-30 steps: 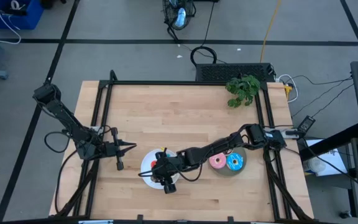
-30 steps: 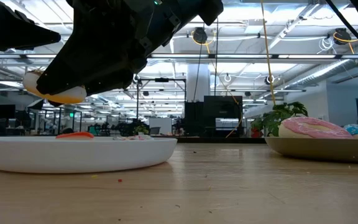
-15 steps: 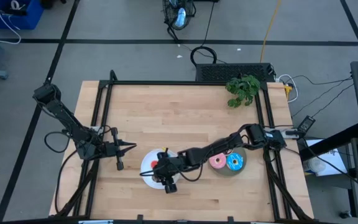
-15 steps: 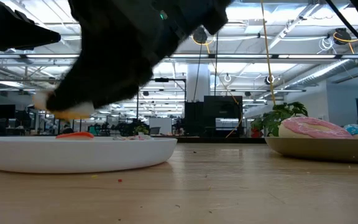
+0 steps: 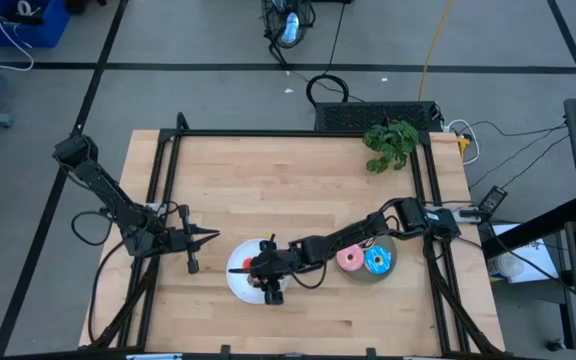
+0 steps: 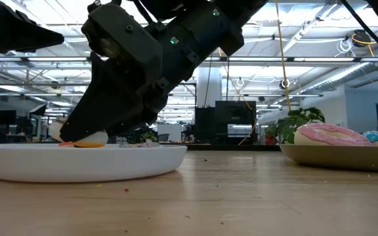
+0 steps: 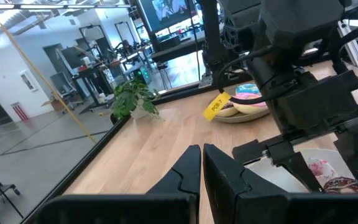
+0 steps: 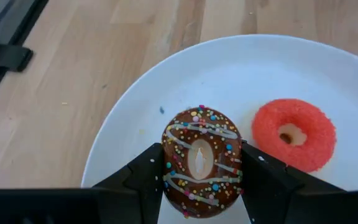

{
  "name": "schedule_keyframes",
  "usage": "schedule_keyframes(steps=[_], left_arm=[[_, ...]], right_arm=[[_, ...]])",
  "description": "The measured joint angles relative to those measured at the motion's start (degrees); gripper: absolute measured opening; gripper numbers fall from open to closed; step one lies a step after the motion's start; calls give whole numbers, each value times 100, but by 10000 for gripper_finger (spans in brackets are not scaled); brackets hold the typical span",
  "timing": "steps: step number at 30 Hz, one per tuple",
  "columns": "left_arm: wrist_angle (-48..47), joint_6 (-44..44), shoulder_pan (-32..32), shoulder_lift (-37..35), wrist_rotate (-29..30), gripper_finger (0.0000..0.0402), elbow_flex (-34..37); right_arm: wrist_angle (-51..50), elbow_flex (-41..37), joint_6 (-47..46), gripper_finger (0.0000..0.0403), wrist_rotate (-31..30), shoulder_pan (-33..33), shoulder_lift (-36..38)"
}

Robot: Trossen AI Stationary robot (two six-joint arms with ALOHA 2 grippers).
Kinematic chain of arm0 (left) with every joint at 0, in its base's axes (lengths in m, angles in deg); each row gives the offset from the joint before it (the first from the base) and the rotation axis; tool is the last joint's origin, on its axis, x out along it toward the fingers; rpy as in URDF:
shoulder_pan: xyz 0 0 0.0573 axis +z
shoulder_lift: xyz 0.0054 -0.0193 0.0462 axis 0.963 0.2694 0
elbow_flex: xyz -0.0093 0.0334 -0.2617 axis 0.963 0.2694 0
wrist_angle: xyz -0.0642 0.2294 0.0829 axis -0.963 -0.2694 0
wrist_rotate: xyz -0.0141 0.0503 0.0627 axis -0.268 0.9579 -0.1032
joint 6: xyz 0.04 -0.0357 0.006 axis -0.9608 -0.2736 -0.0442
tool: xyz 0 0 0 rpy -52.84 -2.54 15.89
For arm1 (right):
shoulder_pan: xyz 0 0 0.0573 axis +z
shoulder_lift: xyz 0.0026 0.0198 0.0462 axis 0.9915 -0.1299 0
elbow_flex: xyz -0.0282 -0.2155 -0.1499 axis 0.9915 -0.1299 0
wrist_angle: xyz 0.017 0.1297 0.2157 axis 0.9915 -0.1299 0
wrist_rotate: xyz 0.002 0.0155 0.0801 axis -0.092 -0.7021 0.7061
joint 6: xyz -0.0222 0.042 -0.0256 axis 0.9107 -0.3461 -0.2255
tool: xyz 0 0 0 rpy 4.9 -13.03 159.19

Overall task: Pick & Place donuts
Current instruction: Put the small brown donut on the white plate

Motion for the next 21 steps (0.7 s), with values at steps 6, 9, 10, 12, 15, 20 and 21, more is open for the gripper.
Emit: schedule_keyframes(steps=[6, 9, 10, 12, 15, 20, 21], left_arm=[[0, -23, 0, 0, -1, 26, 0], [-2, -24, 0, 0, -2, 26, 2], [-2, -26, 0, 2, -2, 26, 0], [-2, -26, 0, 0, -2, 26, 0], [-3, -28, 0, 2, -2, 26, 0], [-8, -28, 0, 0, -2, 26, 0], [-16, -26, 0, 2, -2, 26, 0]], right_arm=[[72, 2, 133, 169, 29, 26, -56], [92, 2, 196, 169, 33, 30, -139], [90, 4, 205, 169, 33, 30, -166], [136, 3, 209, 169, 35, 30, -218], [242, 9, 212, 169, 42, 30, -275], [261, 9, 370, 169, 53, 28, -271], [269, 9, 379, 172, 79, 28, -268]])
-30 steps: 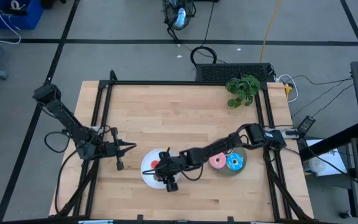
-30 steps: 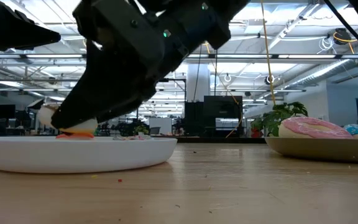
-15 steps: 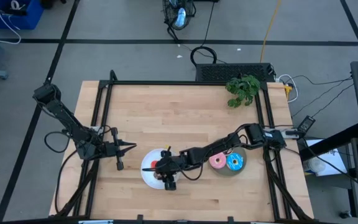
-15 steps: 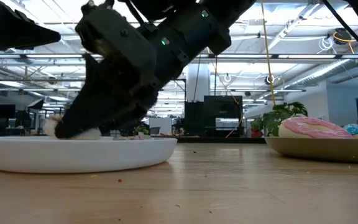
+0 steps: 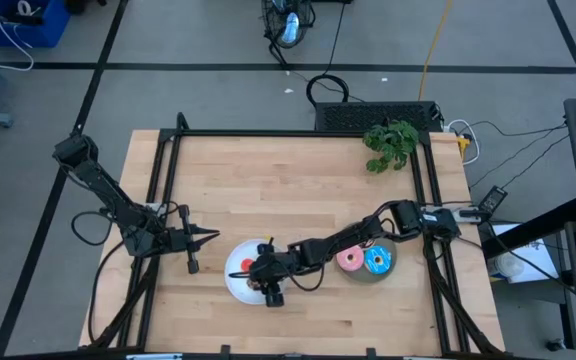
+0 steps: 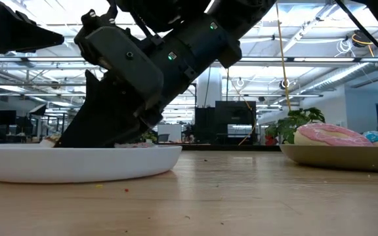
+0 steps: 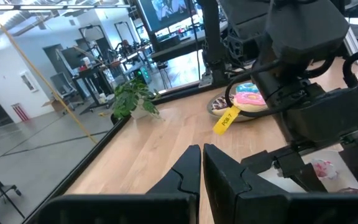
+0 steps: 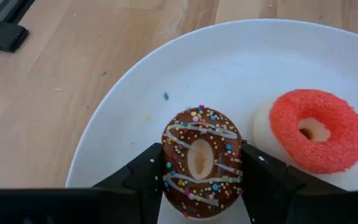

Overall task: Pick & Place donuts
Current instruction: Put the small brown donut on the white plate, then return to Home Position

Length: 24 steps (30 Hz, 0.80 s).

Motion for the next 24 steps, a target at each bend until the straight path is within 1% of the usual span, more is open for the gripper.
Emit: schedule_keyframes(steps=[3, 9, 13, 16, 19, 24], left_arm=[[-6, -1, 0, -1, 0, 26, 1], [-6, 0, 0, -1, 0, 26, 0], [-6, -24, 0, 0, 0, 26, 0], [-6, -22, 0, 0, 0, 26, 0], [-8, -22, 0, 0, 0, 26, 0], [-8, -45, 0, -2, 0, 26, 0]], right_arm=[[9, 0, -27, 193, 153, -2, 4], [11, 0, -85, 269, 152, 4, 8], [-5, 19, -84, 303, 122, 2, 8], [-76, 130, -63, 312, 118, 2, 10], [-180, 270, 42, 312, 116, 2, 50], [-606, 282, 108, 309, 100, -10, 424]])
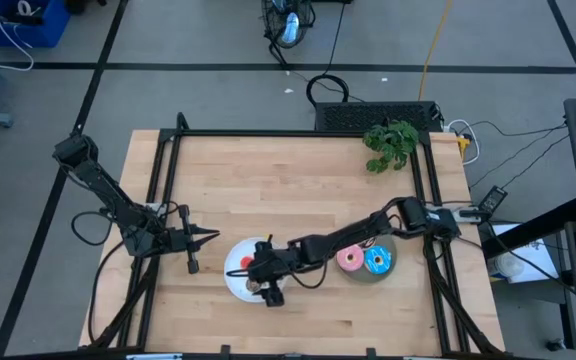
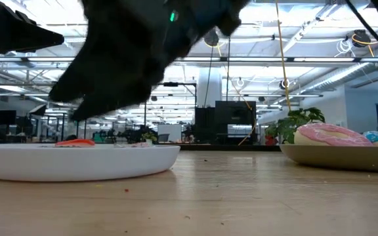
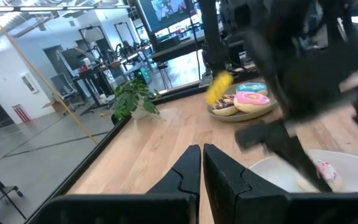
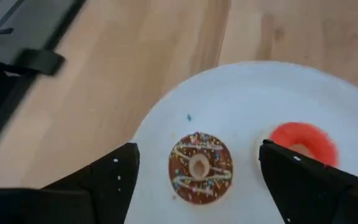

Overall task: Pick & Place donuts
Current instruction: Return to Home Position

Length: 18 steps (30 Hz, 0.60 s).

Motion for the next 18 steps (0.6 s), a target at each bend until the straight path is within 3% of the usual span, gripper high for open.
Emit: schedule_keyframes(steps=[9, 11, 15, 18], left_arm=[[-4, -2, 7, 1, 2, 26, 0], [-7, 0, 7, 1, 2, 26, 0], [-9, -2, 7, 0, 2, 26, 2], [-9, -110, 7, 1, 2, 26, 0]], right_arm=[[-1235, 7, 151, 302, -13, 176, 1812], [-1743, 9, 208, 284, -651, 381, 2308], [-2538, -186, 719, 209, -2609, 973, 3181], [-2447, -753, 888, 125, -3151, 1416, 3899]])
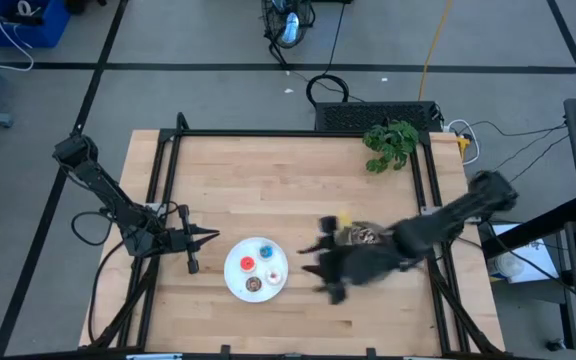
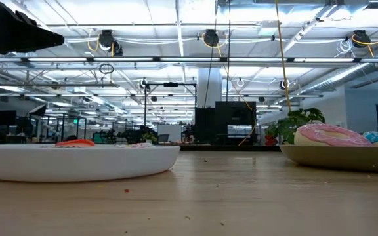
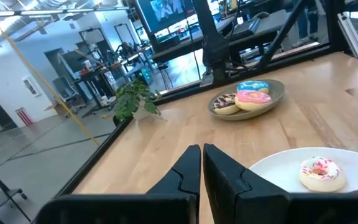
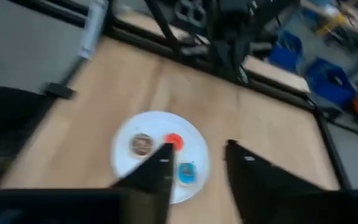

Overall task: Pick & Place donuts
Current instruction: Return to Home Position

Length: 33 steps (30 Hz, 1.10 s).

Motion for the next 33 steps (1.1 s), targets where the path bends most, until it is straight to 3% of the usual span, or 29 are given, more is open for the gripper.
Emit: schedule_keyframes(steps=[4, 9, 13, 17, 22, 27, 33], left_arm=[[12, -76, 7, 1, 39, 26, 0], [760, -194, 11, 0, 867, 26, 1], [1144, -515, 7, -1, 482, 26, 2], [1129, -745, 11, 1, 108, 26, 1], [1379, -1014, -99, -34, 151, 26, 0], [1382, -1388, -269, -293, 282, 5, 44], [1382, -1447, 3, -908, 331, 3, 362]], right_arm=[[872, -1366, -86, 17, 8, 412, 1282], [2443, -3543, 10, 12, -1, 531, 3133], [4213, -5542, 12, 2, -272, 367, 4737], [4683, -6942, -218, 1, -37, -2, 5915], [5104, -7884, -83, 0, 580, -123, 7124], [4932, -8331, 311, 0, 614, -134, 8083], [4248, -8619, 706, 0, 623, -144, 8836]])
